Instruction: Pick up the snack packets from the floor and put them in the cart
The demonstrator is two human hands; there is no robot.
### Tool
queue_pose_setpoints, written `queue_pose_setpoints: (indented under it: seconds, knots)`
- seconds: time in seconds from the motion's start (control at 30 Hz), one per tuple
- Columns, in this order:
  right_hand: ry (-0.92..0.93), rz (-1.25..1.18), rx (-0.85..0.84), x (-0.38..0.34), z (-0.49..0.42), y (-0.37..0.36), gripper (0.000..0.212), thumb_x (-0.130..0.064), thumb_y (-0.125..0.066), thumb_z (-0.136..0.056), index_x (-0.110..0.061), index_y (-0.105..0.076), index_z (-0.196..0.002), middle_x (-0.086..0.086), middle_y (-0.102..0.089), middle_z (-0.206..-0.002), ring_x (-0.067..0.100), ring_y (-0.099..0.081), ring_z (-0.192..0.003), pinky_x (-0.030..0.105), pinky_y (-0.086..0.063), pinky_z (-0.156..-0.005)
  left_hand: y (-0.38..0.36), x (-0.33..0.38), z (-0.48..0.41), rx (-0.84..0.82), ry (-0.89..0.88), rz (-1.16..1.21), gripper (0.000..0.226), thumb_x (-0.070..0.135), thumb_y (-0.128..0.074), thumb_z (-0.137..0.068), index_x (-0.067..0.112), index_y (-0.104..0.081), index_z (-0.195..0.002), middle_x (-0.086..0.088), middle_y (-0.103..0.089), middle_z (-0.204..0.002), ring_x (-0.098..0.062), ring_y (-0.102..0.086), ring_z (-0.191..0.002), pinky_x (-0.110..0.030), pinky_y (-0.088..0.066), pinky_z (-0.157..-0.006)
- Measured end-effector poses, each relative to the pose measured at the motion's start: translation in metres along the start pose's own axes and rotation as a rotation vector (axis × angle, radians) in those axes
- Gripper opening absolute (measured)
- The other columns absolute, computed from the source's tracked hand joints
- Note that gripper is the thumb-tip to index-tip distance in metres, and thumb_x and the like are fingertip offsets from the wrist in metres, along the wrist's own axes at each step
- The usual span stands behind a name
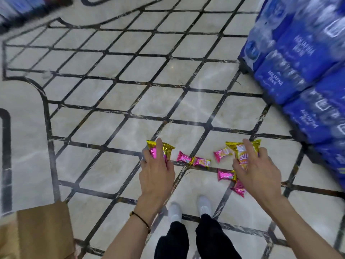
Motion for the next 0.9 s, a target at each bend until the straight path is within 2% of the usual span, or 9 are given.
queue_pose_setpoints:
  seconds: [0.13, 0.27, 0.47, 0.6, 0.77, 0.9]
  knots:
    - [-0.076, -0.014, 0.021, 0.010, 0.030, 0.043, 0.060, -0.050, -0.054, -0.091, -0.030, -0.034, -0.144, 0.013, -0.052, -0.104, 0.040, -0.063, -0.082, 0.042, -0.051, -0.061, 0.033, 0.025, 0.027, 0.005, -0.061, 0.036, 0.071, 0.033, -0.055, -0.097, 0.035, -0.013, -0.155, -0.016, -0.035, -0.140, -0.040, -0.057, -0.102, -0.045, -0.055, -0.065]
    - [-0.178, -0.023, 0.077, 0.013, 0.065, 0.076, 0.063, -0.052, -0.052, -0.092, -0.029, -0.033, -0.148, 0.010, -0.051, -0.107, 0.036, -0.062, -0.085, 0.039, -0.050, -0.062, 0.051, 0.050, 0.042, -0.018, -0.220, 0.037, 0.072, 0.037, -0.056, -0.095, 0.036, -0.015, -0.153, -0.013, -0.036, -0.133, -0.037, -0.058, -0.091, -0.050, -0.056, -0.067]
    - [-0.439, -0.023, 0.211, 0.034, 0.146, 0.109, 0.066, -0.050, -0.057, -0.091, -0.029, -0.031, -0.148, 0.011, -0.052, -0.109, 0.037, -0.062, -0.085, 0.040, -0.048, -0.061, 0.065, 0.086, 0.065, -0.073, -0.490, 0.017, 0.070, 0.037, -0.054, -0.097, 0.037, -0.014, -0.154, -0.009, -0.030, -0.138, -0.033, -0.055, -0.104, -0.042, -0.050, -0.069]
    - [-0.644, 0.000, 0.273, 0.054, 0.216, 0.126, 0.064, -0.052, -0.052, -0.092, -0.031, -0.030, -0.148, 0.010, -0.052, -0.115, 0.036, -0.063, -0.090, 0.037, -0.042, -0.060, 0.060, 0.116, 0.096, -0.134, -0.695, 0.029, 0.071, 0.038, -0.056, -0.095, 0.037, -0.015, -0.153, -0.008, -0.033, -0.133, -0.033, -0.057, -0.101, -0.042, -0.052, -0.067]
    - [-0.821, -0.017, 0.334, 0.072, 0.303, 0.144, 0.062, -0.047, -0.057, -0.089, -0.032, -0.033, -0.144, 0.008, -0.053, -0.110, 0.036, -0.062, -0.086, 0.037, -0.044, -0.059, 0.055, 0.163, 0.165, -0.209, -0.940, 0.026, 0.070, 0.039, -0.057, -0.094, 0.039, -0.016, -0.150, -0.008, -0.036, -0.133, -0.030, -0.057, -0.099, -0.047, -0.057, -0.074]
    - [-0.986, -0.030, 0.405, 0.096, 0.372, 0.152, 0.060, -0.046, -0.057, -0.089, -0.033, -0.033, -0.142, 0.008, -0.052, -0.111, 0.032, -0.061, -0.086, 0.036, -0.044, -0.059, 0.045, 0.194, 0.237, -0.277, -1.093, 0.001, 0.067, 0.040, -0.053, -0.096, 0.038, -0.015, -0.151, -0.005, -0.035, -0.131, -0.029, -0.057, -0.097, -0.045, -0.056, -0.070]
Point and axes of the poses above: each hand's wrist, its own z-axis away from the middle knuckle, its own y-axis out of the back of the hand, x = y × z, the point moved 5 cm from there along -z, towards the middle knuckle
